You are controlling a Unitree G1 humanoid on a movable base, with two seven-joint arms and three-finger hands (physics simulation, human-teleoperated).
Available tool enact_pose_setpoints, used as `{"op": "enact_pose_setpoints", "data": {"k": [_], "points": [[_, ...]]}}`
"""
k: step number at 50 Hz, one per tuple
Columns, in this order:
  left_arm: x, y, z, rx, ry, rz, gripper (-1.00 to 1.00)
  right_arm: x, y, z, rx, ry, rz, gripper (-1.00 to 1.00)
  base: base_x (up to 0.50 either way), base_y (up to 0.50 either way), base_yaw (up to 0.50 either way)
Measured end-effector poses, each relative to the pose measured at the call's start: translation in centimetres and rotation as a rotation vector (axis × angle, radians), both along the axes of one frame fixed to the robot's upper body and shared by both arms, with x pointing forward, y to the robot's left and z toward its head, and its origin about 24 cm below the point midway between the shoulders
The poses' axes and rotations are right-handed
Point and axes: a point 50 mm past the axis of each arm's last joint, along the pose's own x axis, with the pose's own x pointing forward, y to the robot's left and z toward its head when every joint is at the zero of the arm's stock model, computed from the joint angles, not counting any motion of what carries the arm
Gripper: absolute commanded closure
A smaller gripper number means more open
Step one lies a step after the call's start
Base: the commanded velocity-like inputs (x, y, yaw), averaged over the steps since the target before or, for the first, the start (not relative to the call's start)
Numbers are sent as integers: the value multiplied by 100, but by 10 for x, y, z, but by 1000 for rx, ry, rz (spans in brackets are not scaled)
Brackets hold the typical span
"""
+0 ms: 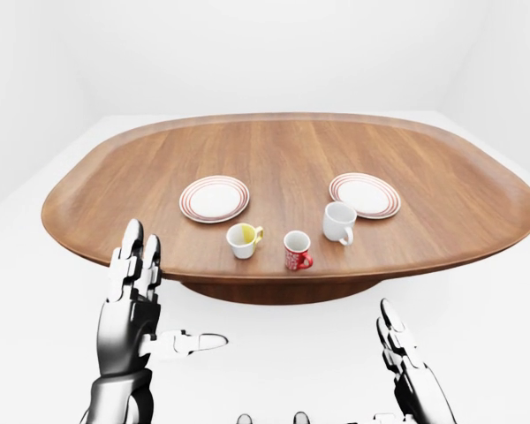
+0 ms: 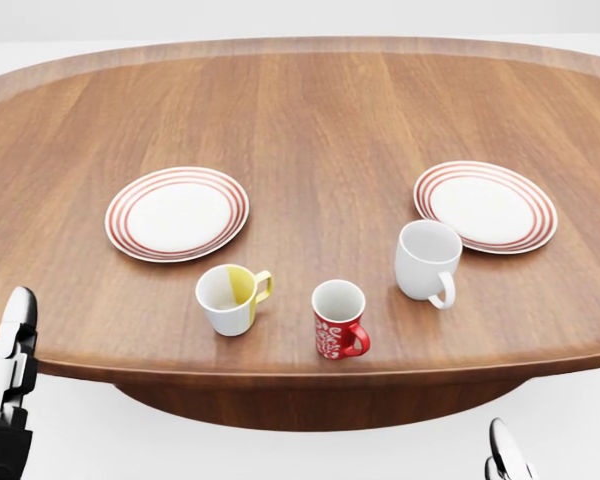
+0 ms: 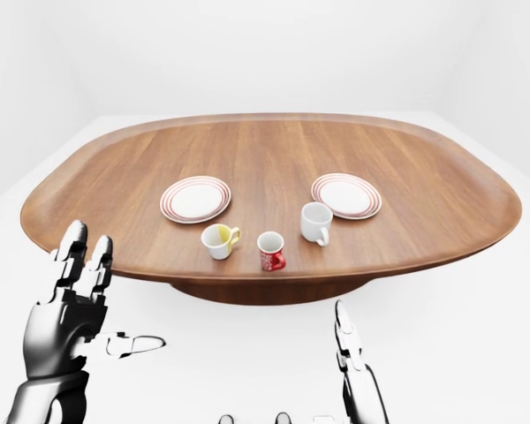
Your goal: Put the red mug on the left plate.
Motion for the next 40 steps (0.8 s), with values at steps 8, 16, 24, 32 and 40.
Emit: {"op": "enact_pose_setpoints", "data": {"k": [8, 16, 24, 32, 40], "points": [[1, 0, -1, 2, 3, -2, -100, 0, 1, 0, -5, 2, 4, -100, 14, 50, 0], [2, -1, -1, 5, 5, -4, -100, 0, 1, -1, -8, 3, 9, -100, 15, 50, 0], [4, -2, -2, 11, 9, -8, -100, -1, 2, -2, -5, 10, 17, -100, 10, 35, 0], [5, -3, -3, 14, 12, -13, -100, 1, 4, -1, -17, 4, 30, -100, 17, 50, 0], [5, -4, -3, 17, 14, -13, -100, 1, 5, -1, -13, 3, 43, -100, 8, 5, 0]]}}
